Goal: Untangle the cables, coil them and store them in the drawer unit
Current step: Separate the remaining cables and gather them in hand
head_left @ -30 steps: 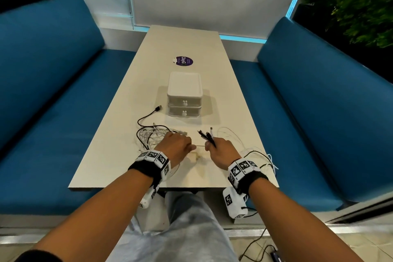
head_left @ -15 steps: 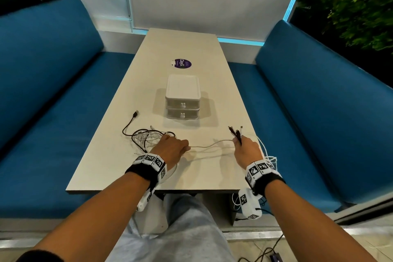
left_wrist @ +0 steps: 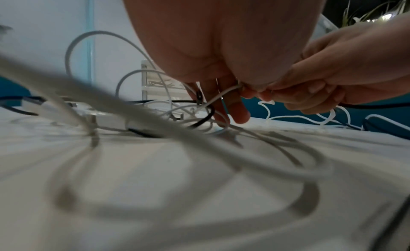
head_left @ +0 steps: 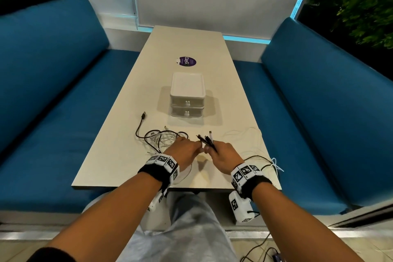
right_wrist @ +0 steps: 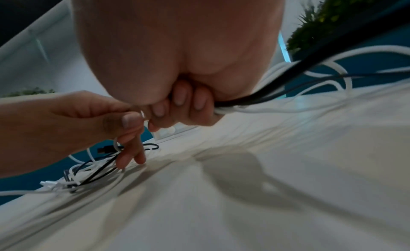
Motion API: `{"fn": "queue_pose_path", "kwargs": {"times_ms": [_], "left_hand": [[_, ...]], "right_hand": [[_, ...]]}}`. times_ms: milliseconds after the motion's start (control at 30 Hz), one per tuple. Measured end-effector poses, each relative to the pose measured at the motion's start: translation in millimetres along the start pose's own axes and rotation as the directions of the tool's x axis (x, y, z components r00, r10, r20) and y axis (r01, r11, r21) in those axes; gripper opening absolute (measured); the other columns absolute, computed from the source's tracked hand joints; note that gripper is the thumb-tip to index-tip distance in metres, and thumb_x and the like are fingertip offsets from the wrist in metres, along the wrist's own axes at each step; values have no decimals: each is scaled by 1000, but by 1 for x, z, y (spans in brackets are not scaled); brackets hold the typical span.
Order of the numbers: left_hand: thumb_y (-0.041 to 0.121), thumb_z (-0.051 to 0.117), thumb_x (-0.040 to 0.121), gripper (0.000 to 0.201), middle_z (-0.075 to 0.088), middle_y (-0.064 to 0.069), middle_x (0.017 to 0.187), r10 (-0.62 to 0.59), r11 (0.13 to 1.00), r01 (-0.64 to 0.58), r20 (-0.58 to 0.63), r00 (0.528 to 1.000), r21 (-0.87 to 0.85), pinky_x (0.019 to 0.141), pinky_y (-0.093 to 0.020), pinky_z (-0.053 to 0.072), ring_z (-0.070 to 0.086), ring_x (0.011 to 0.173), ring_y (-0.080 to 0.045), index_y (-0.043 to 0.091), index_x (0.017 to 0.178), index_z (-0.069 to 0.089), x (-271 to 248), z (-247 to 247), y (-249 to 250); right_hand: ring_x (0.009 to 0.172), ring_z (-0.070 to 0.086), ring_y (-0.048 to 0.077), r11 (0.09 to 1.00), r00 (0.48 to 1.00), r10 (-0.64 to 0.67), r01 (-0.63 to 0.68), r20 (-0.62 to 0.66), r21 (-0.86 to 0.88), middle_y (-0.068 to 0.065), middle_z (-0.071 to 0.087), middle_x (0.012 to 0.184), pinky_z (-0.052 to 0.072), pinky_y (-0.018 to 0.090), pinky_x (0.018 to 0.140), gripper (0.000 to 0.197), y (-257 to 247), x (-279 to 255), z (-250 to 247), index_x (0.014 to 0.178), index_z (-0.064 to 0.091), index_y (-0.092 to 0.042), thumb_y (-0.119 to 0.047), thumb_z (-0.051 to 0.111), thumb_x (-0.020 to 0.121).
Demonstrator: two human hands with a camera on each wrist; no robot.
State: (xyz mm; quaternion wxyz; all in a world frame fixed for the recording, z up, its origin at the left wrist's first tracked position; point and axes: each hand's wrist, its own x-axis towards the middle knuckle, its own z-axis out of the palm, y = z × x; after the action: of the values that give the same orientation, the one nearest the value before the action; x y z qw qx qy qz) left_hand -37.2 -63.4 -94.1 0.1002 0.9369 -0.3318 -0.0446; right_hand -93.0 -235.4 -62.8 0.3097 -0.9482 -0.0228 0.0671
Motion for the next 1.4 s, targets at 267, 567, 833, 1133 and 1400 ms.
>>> {"fn": "queue_pose_path", "kwargs": {"times_ms": [267, 567, 833, 1133, 1400], "left_hand": [[37, 43, 102, 27, 69, 1, 83, 20, 998, -24, -52, 998, -64, 83, -30, 25, 58, 84, -26, 21, 91, 62, 5, 6, -19], [22, 53, 96, 17, 63, 8, 112, 63, 998, -62, -130, 989, 4, 96, -32, 25, 52, 110, -18, 27, 110, 63, 2, 2, -20], [32, 50, 96, 21, 56, 13, 120, -30, 990, 46, -116, 993, 133, 98, -40, 20, 46, 117, -18, 34, 112, 63, -6, -10, -12], [16, 49, 91, 23, 64, 5, 110, -31, 940, 48, -55, 998, 337, 107, -49, 19, 46, 119, -21, 27, 104, 64, 3, -15, 10], [33, 46, 96, 17, 58, 4, 105, -12, 963, 52, -152, 988, 264, 102, -47, 25, 50, 106, -23, 27, 103, 60, -4, -9, -3]], "right_hand": [[75, 54, 23, 993, 996, 88, -86, 19, -82, 3, 60, 83, 36, 31, 65, 25, 20, -1, -23, 100, 66, -17, -33, 47, 100], [72, 53, 20, 989, 990, 137, -134, 43, -69, -1, 58, 80, 40, 31, 64, 24, 28, -3, -36, 91, 65, -21, -31, 45, 100], [75, 59, 24, 963, 970, 239, -242, -41, -117, 7, 64, 91, 39, 29, 56, 27, 36, 7, -28, 100, 65, -22, -36, 42, 100], [89, 60, 39, 977, 996, 30, -47, -85, -207, 19, 65, 97, 47, 40, 69, 33, -7, 8, 20, 116, 54, -12, -36, 36, 102], [89, 61, 35, 991, 997, 12, -23, -80, -130, 16, 68, 95, 50, 41, 76, 33, 2, 12, 4, 109, 60, -10, -37, 42, 101]]}}
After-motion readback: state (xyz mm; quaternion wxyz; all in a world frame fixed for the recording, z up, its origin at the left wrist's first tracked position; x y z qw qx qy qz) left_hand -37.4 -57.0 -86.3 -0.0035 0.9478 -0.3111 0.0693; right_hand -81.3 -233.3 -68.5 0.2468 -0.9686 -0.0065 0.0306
